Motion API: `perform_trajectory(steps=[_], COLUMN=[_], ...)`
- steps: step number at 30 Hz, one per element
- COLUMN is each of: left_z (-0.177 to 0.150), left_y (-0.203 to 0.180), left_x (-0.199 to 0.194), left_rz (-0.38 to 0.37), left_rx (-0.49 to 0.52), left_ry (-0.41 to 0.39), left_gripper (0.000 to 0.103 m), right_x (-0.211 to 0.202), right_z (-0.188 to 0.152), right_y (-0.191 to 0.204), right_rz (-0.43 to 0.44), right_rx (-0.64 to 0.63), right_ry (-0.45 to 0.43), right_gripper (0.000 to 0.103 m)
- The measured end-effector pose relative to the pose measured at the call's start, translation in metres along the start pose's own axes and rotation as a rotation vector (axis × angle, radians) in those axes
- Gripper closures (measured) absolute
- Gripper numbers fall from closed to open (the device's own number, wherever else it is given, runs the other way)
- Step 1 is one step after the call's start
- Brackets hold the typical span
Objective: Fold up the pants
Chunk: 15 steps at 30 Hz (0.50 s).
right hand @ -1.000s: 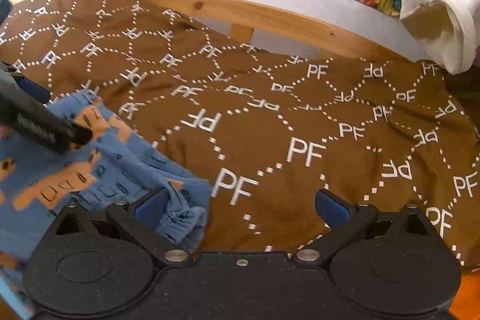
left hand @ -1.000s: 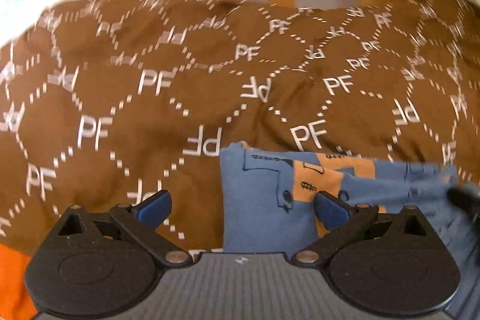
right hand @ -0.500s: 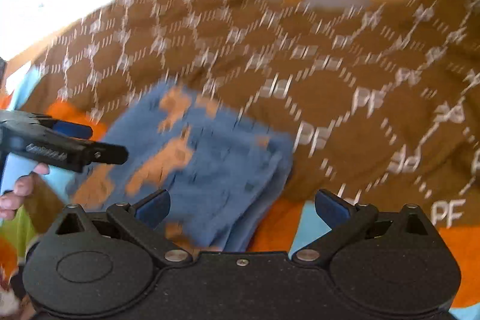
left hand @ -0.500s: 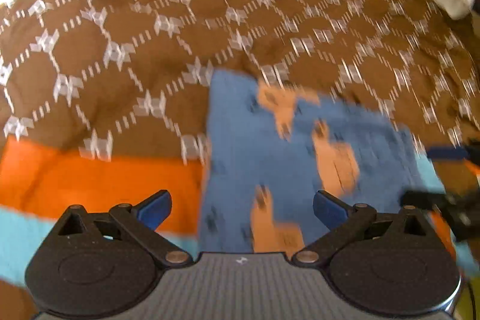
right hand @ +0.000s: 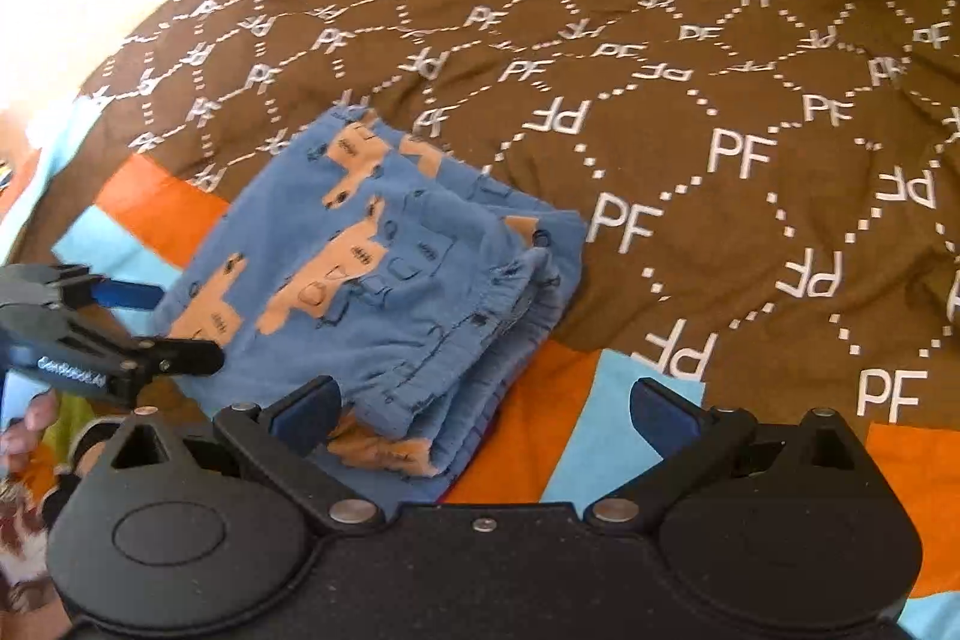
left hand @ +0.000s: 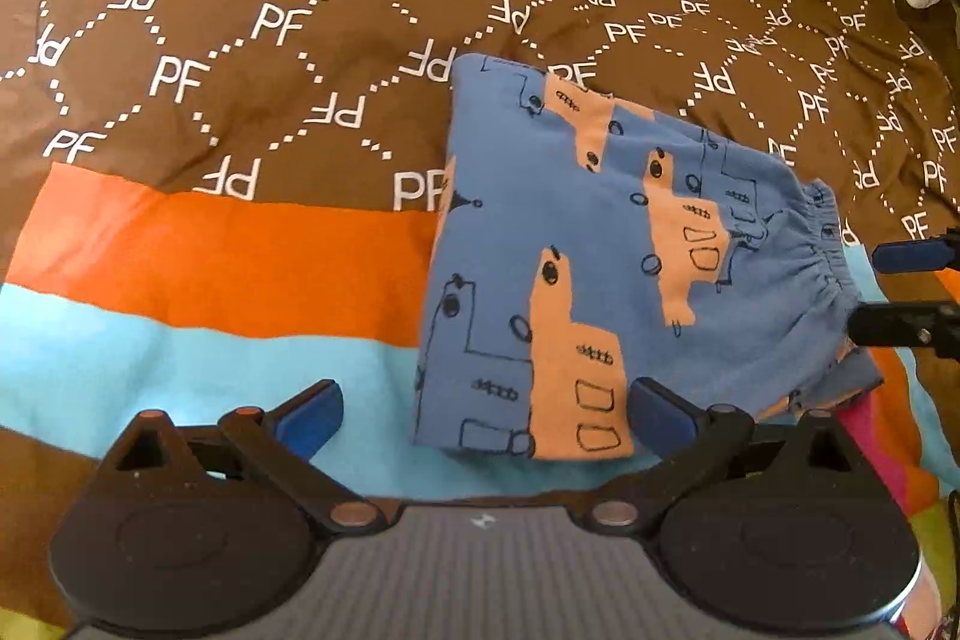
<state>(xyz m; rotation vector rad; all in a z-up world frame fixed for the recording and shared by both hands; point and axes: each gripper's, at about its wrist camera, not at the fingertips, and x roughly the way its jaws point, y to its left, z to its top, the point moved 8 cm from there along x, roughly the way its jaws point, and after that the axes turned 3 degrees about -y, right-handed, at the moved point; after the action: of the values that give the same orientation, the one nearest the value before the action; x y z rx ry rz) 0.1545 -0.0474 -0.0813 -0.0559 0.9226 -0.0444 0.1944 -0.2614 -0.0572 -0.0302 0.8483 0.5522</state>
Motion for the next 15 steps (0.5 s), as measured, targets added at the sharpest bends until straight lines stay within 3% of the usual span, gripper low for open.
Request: perform_trajectory(steps=[6,15], left_z=[-0.008,-0.021], left_y=[-0.001,-0.01], left_x=[-0.008,-0.017], left_rz=[-0.01,-0.028], left_rx=[-0.012,0.062], left_ry=[0.025,0.051], left_gripper=[0.0,0.0], right_x=[-0.008,-0.011], right_z=[-0.012,-0.018], right_y=[0.016,0.03], right_rz=[0.054,0.117], right_rx=[-0.179,-0.228], right_ry=[0.046,0.07], right_gripper=[0.001,0.001])
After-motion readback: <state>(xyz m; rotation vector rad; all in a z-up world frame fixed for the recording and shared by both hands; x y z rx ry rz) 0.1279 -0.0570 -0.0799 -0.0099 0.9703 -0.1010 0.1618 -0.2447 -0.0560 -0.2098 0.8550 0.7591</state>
